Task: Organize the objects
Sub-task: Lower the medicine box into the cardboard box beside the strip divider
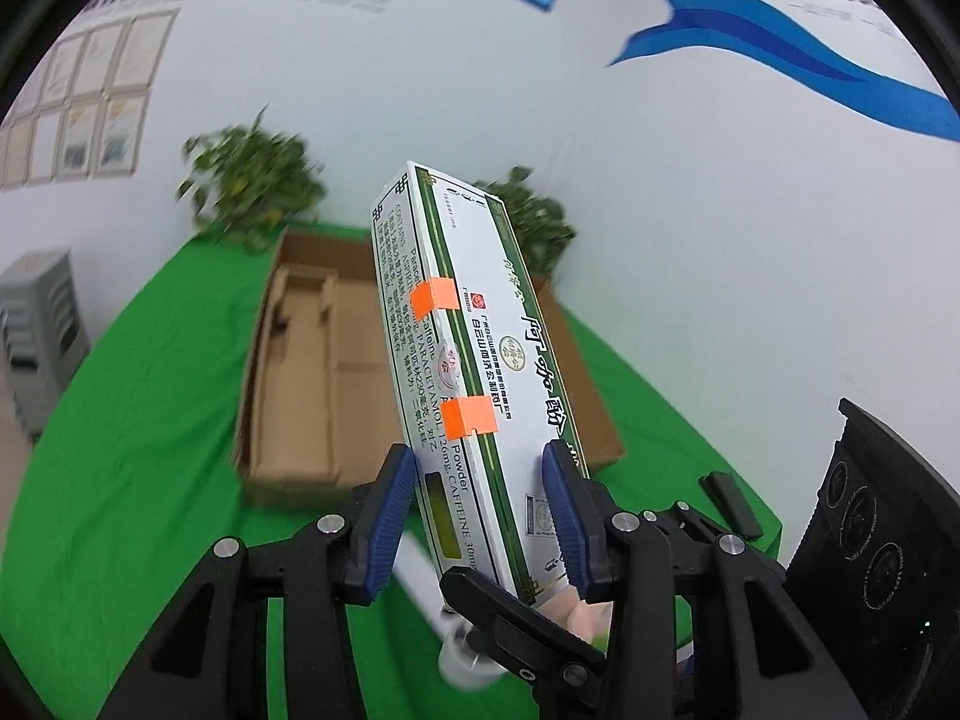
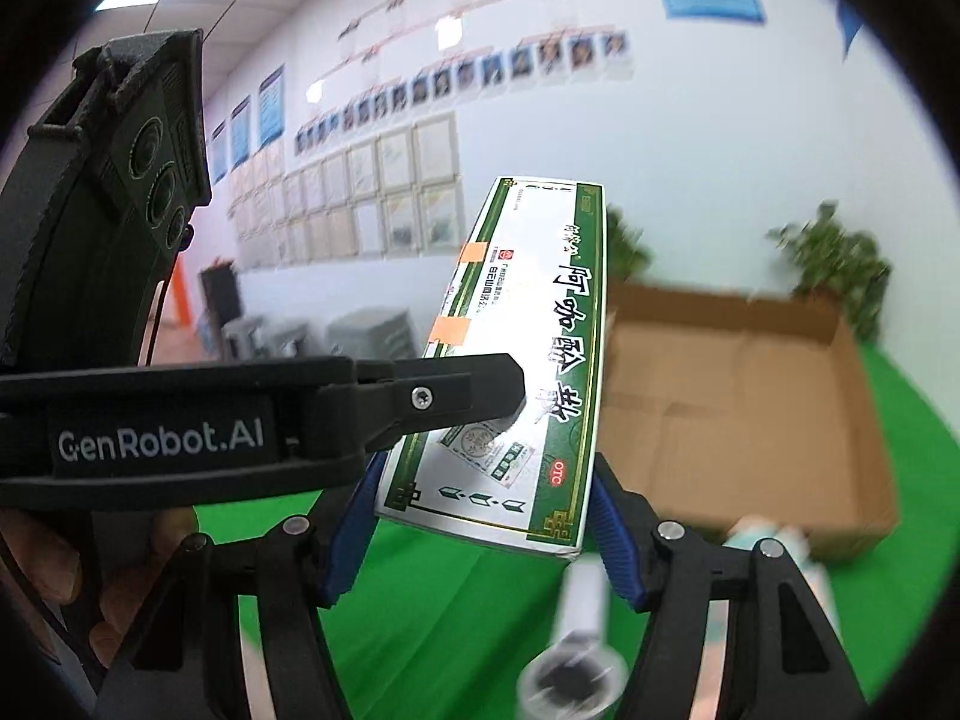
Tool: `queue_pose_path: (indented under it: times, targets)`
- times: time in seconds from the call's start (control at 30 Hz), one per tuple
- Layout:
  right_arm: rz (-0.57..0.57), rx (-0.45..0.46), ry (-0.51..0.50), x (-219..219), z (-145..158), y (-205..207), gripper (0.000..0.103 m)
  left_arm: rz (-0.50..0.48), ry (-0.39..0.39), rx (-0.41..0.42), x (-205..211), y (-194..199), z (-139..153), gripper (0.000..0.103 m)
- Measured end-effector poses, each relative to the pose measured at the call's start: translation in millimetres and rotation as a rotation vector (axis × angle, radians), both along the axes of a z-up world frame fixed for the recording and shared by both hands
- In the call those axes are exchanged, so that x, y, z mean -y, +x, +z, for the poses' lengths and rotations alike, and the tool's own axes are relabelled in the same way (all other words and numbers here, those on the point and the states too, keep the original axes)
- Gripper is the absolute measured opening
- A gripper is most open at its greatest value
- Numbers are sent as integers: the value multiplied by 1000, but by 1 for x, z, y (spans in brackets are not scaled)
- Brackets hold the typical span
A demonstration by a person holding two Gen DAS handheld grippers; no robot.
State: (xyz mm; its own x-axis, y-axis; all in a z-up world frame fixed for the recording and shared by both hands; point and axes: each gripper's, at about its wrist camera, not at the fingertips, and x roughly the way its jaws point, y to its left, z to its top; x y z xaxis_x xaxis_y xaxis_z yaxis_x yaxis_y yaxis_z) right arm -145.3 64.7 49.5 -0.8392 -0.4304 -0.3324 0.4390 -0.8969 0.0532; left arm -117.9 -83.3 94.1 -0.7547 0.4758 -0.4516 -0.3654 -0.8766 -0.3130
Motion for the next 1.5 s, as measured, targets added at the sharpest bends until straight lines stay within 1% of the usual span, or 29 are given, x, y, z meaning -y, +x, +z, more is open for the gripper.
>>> queue_pose_path:
  times: [0.03,0.1,0.17,0.23,0.33,0.4,0.43,0.6,0.73,0.8,0.93,1.0,1.1,1.13,1.2,1.27,1.3,1.5]
  targets:
    - [-20,-24,0,-6,9,-6,64,-29,-9,-32,-11,-10,14,41]
    - [-49,-49,-3,-15,20,-18,64,-58,-16,-60,-22,-23,28,41]
    - [-74,-51,-7,-20,26,-38,64,-94,-32,-77,-39,-45,42,41]
    - [-89,-21,-21,-26,27,-59,64,-114,-42,-59,-52,-68,46,41]
    - [-99,28,-26,-28,21,-89,64,-130,-54,-17,-63,-104,43,41]
    - [-85,87,-45,-34,14,-102,64,-123,-71,28,-66,-135,38,41]
    - [-80,125,-54,-35,10,-113,64,-119,-79,43,-65,-143,34,41]
    - [-66,250,-72,-35,-17,-155,64,-104,-93,169,-64,-206,-3,41]
    - [-64,334,-90,-38,-43,-177,64,-92,-106,241,-62,-236,-43,41]
    - [-56,377,-89,-39,-58,-183,64,-87,-114,269,-54,-235,-69,41]
    - [-29,461,-94,-36,-81,-199,64,-62,-149,333,-45,-263,-117,41]
    - [-23,481,-94,-35,-91,-202,64,-48,-157,360,-41,-271,-137,41]
    - [-13,516,-91,-29,-102,-200,64,-34,-176,386,-38,-275,-159,41]
    - [-10,529,-87,-26,-106,-200,64,-29,-179,394,-37,-277,-165,41]
    - [-4,539,-79,-24,-111,-201,64,-21,-178,407,-36,-268,-168,40]
    - [4,549,-71,-16,-113,-194,64,-11,-176,414,-31,-267,-178,38]
    - [7,554,-67,-18,-117,-199,64,-9,-177,415,-31,-263,-177,37]
    - [22,584,-67,-20,-123,-201,64,2,-171,413,-25,-260,-180,29]
